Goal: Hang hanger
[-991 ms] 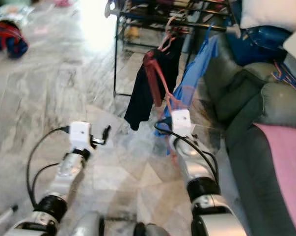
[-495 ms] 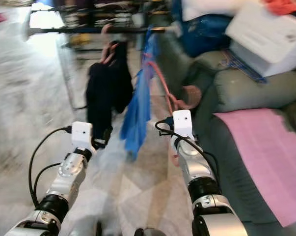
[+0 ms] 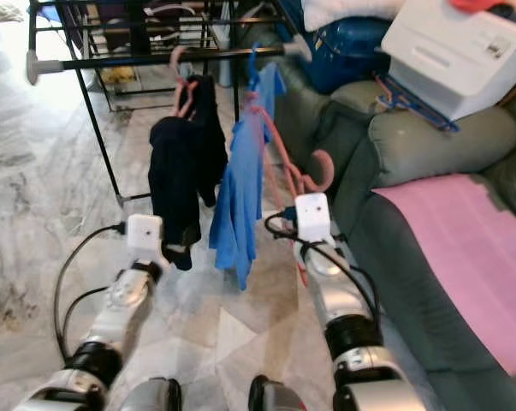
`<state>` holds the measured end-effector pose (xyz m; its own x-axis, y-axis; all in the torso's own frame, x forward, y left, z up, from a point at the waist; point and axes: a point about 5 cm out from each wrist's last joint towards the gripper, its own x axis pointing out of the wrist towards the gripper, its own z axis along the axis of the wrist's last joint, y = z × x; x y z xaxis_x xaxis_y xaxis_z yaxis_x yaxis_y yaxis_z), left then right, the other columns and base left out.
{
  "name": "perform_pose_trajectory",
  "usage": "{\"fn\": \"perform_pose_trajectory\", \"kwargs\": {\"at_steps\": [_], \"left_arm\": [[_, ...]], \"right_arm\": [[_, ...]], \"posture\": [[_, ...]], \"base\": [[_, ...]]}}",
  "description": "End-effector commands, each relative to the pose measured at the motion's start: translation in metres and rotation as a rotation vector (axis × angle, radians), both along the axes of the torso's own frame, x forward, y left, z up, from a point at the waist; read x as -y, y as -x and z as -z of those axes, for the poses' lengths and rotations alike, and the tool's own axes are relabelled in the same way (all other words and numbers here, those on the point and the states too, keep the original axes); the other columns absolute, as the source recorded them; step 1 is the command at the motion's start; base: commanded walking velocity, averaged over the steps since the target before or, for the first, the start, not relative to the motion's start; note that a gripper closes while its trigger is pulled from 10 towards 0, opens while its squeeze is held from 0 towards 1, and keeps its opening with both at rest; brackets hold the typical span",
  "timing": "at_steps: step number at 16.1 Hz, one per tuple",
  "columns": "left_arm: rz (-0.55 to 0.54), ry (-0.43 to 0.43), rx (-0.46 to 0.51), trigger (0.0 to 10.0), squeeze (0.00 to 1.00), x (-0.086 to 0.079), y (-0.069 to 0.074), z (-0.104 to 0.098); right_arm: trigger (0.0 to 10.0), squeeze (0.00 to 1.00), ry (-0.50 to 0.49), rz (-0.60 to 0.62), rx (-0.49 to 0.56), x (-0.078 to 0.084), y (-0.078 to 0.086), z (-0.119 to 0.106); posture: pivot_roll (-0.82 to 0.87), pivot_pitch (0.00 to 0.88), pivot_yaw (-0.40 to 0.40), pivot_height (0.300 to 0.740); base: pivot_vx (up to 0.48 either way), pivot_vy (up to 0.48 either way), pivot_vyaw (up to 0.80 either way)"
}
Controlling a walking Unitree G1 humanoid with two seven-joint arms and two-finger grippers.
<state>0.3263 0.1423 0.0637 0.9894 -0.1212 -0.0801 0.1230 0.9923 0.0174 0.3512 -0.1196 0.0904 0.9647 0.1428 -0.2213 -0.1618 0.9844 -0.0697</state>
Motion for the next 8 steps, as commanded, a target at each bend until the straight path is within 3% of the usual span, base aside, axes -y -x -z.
{"fn": "perform_pose_trajectory", "kwargs": {"at_steps": [1, 2, 8], "left_arm": [[-0.004, 0.010, -0.005, 10.0, 0.00, 0.002, 0.001, 0.001], [-0.002, 0.011, -0.002, 10.0, 0.00, 0.002, 0.002, 0.001], [0.006, -0.023, 0.018, 10.0, 0.00, 0.000, 0.000, -0.002]], "right_arm": [[10.0, 0.00, 0.005, 0.002, 0.021, 0.002, 0.001, -0.003], [10.0, 0.00, 0.004, 0.001, 0.021, 0.001, 0.002, -0.002], [10.0, 0.00, -0.001, -0.016, 0.083, -0.009, 0.009, -0.006]], "posture": [[0.08, 0.187, -0.107, 0.740], [0.08, 0.188, -0.105, 0.740], [0.08, 0.189, -0.095, 0.740]], "base": [[0.000, 0.000, 0.00], [0.000, 0.000, 0.00], [0.000, 0.480, 0.00]]}}
